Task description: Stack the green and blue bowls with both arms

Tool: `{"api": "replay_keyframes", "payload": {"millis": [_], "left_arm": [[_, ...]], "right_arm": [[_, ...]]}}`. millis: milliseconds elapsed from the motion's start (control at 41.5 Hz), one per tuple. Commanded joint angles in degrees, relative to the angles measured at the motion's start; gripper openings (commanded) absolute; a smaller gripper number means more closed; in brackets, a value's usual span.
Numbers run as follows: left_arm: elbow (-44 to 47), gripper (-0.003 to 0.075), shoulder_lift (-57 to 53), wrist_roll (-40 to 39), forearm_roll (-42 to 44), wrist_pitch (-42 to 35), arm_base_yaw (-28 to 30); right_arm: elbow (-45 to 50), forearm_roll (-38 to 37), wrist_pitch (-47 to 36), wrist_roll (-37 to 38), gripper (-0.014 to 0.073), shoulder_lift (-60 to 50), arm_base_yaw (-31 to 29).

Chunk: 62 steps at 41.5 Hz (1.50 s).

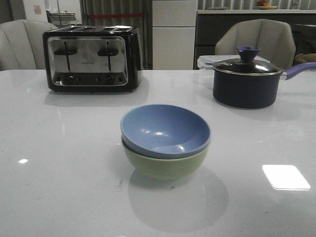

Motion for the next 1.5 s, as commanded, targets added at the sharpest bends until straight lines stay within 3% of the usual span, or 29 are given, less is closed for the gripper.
{"api": "replay_keyframes", "payload": {"millis": [0,217,458,603,844,1471], "left_arm": [[0.19,0.0093,-4.06,0.03,1.13,-6.01,4.71],[15.14,0.0099,-18.49,6.59,-1.77,-27.52,16.67],[32.62,0.0099,-34.42,6.49,-4.08,-42.36,26.82],[38.26,0.0099,-40.97,6.49,-7.93,-43.02,29.98],[42.92,0.0099,-43.43,6.49,-8.08,-46.01,29.99],[42.78,0.0099,-43.43,7.25,-4.18,-50.57,28.41]], "right_arm": [[-1.54,0.52,-3.06,0.05,0.0043,-0.59,-0.44],[-1.54,0.57,-3.07,0.05,0.0043,-0.59,-0.44],[-1.54,0.57,-3.07,0.05,0.0043,-0.59,-0.44],[-1.54,0.57,-3.07,0.05,0.0043,-0.59,-0.44],[-1.54,0.57,-3.07,0.05,0.0043,-0.59,-0.44],[-1.54,0.57,-3.07,0.05,0.0043,-0.59,-0.44]]}}
